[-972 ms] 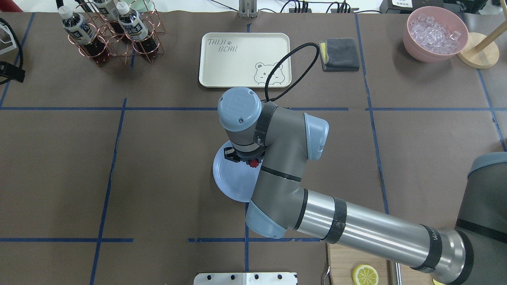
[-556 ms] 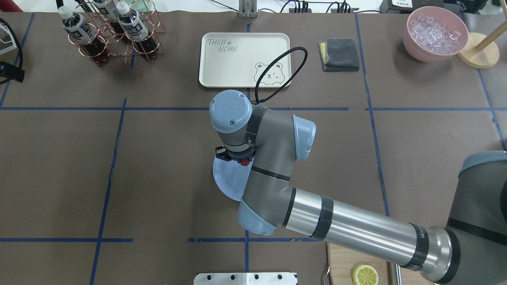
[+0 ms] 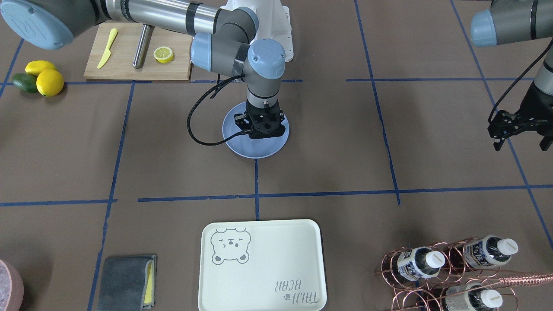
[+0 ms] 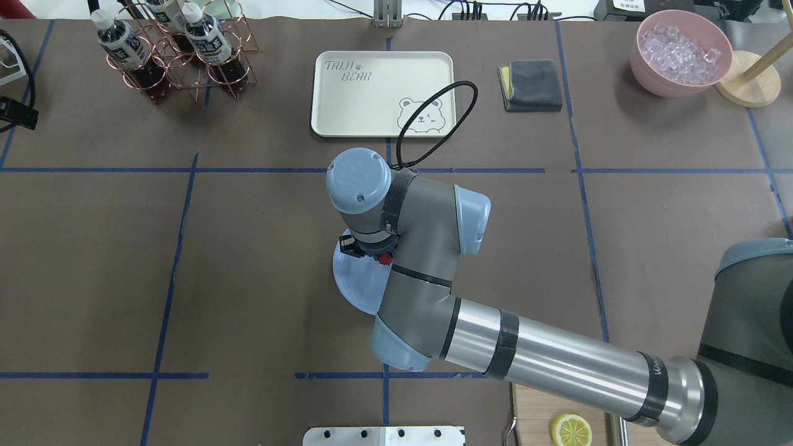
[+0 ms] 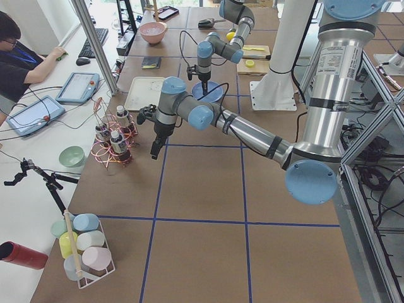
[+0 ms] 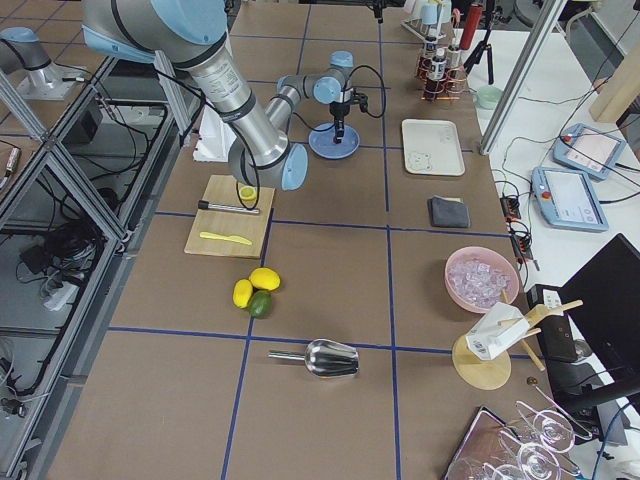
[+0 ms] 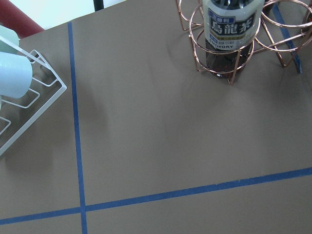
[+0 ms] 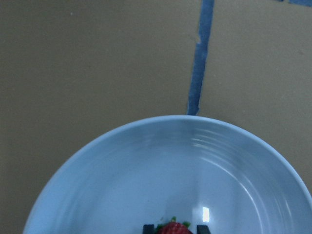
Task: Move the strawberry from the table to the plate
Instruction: 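Lower the strawberry onto the plate and open the right gripper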
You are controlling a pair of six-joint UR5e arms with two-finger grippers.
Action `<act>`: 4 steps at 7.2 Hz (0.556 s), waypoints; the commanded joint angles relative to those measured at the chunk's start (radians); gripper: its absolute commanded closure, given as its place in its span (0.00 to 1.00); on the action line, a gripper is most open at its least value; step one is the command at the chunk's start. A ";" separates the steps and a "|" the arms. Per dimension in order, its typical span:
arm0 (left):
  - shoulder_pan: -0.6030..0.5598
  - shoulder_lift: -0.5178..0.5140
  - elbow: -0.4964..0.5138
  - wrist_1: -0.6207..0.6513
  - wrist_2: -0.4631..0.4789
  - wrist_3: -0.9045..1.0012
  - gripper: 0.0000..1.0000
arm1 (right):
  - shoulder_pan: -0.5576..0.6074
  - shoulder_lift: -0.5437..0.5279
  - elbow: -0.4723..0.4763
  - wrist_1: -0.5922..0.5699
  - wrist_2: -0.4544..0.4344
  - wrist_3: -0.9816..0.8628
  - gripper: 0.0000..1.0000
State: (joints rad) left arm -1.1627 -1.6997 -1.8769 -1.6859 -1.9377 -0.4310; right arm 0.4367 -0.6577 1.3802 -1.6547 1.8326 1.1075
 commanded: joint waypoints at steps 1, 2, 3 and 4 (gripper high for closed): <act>0.000 0.000 0.001 -0.002 -0.003 -0.002 0.00 | 0.000 -0.002 0.013 -0.033 0.001 0.000 0.67; 0.000 0.000 0.001 0.000 -0.003 -0.002 0.00 | -0.001 -0.010 0.013 -0.031 -0.001 0.000 0.13; 0.000 0.000 0.001 -0.002 -0.003 -0.002 0.00 | -0.003 -0.010 0.011 -0.030 -0.001 0.000 0.03; 0.000 -0.002 0.001 0.000 -0.004 -0.002 0.00 | -0.003 -0.005 0.013 -0.030 0.001 0.000 0.01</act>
State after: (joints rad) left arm -1.1628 -1.6999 -1.8761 -1.6867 -1.9408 -0.4325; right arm 0.4349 -0.6649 1.3919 -1.6846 1.8321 1.1075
